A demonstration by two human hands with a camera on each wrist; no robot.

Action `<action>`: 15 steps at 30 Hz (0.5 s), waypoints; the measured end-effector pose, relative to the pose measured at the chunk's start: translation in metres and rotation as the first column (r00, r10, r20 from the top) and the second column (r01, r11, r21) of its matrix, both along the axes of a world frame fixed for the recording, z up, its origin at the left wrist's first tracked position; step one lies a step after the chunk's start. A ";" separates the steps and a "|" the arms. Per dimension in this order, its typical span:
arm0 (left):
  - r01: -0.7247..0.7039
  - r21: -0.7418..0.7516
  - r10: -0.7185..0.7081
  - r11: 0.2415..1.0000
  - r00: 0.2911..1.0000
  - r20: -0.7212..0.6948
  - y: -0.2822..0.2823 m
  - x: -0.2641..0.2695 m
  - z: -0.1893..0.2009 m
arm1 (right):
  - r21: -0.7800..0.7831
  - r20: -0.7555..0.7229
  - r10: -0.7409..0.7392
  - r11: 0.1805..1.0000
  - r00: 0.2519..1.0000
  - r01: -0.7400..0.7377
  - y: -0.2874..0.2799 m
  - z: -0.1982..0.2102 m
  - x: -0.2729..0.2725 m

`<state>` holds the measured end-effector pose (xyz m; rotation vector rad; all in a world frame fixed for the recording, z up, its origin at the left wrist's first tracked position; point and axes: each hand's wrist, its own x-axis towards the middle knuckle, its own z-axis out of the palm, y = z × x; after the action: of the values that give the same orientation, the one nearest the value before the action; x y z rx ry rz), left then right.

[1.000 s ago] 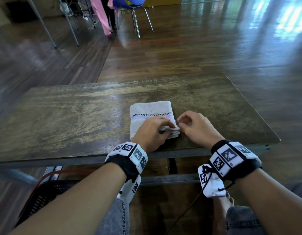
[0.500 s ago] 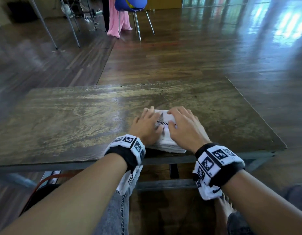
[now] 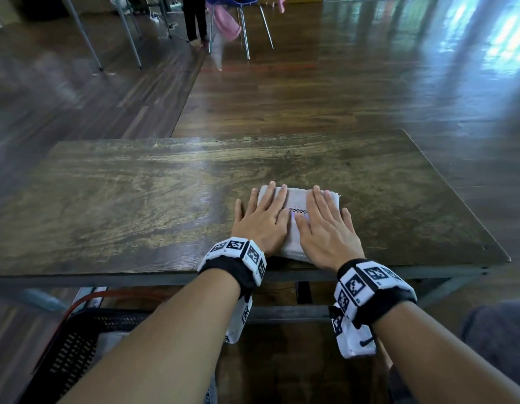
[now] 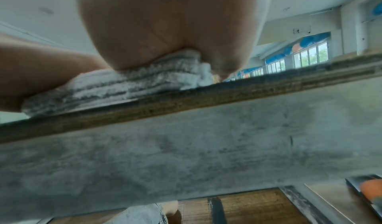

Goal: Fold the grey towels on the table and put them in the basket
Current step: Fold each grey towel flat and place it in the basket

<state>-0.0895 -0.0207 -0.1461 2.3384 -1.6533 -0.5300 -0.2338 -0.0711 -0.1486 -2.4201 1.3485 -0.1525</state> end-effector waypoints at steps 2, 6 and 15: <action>-0.004 0.001 0.004 1.000 1.000 0.001 0.000 0.001 -0.002 | -0.010 -0.002 -0.036 0.999 0.999 0.036 0.002 -0.001 -0.001; -0.018 -0.001 0.018 1.000 1.000 -0.013 0.004 0.004 -0.004 | 0.023 -0.011 -0.100 0.995 0.995 0.101 0.003 -0.003 -0.010; -0.053 0.060 0.056 0.997 0.997 -0.049 0.000 0.013 -0.002 | 0.047 -0.034 -0.123 0.991 0.992 0.124 0.003 -0.005 -0.015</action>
<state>-0.0760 -0.0206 -0.1478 2.3833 -1.5677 -0.6300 -0.2491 -0.0681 -0.1531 -2.3081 1.4983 -0.1128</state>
